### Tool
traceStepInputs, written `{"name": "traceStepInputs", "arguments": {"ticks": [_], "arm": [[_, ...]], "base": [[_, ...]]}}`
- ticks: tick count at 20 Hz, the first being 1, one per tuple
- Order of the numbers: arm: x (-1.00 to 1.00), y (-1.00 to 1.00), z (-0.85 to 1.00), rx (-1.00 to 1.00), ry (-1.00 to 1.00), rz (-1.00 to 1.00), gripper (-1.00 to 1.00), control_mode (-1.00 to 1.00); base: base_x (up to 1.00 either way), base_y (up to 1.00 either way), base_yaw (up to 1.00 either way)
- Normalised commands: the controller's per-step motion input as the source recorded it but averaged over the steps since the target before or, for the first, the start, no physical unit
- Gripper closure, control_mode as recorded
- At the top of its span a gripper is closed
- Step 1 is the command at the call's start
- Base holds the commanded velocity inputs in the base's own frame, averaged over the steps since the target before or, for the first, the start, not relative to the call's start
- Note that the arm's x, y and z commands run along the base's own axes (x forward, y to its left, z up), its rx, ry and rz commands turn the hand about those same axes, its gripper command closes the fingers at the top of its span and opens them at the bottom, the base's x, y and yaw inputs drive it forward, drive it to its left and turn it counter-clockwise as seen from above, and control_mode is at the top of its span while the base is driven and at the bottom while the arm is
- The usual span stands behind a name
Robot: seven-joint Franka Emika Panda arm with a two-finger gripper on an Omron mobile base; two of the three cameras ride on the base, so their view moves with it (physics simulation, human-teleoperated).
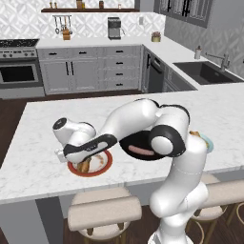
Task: Place one bun and one sausage from the bowl on each plate.
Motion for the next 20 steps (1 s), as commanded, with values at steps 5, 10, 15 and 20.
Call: {"name": "traceStepInputs", "arguments": {"ticks": [5,10,15,20], "arm": [[0.00,0.00,0.13,0.00,0.00,0.00,-1.00,-1.00],[-0.06,-0.21,0.74,0.01,0.00,0.00,-1.00,-1.00],[-0.16,-0.68,0.79,0.10,-0.01,0.00,-1.00,-1.00],[-0.08,-1.00,0.59,0.26,-0.03,0.13,-1.00,-1.00]], "base": [[0.00,0.00,0.00],[0.00,0.00,0.00],[0.00,0.00,0.00],[0.00,0.00,0.00]]}}
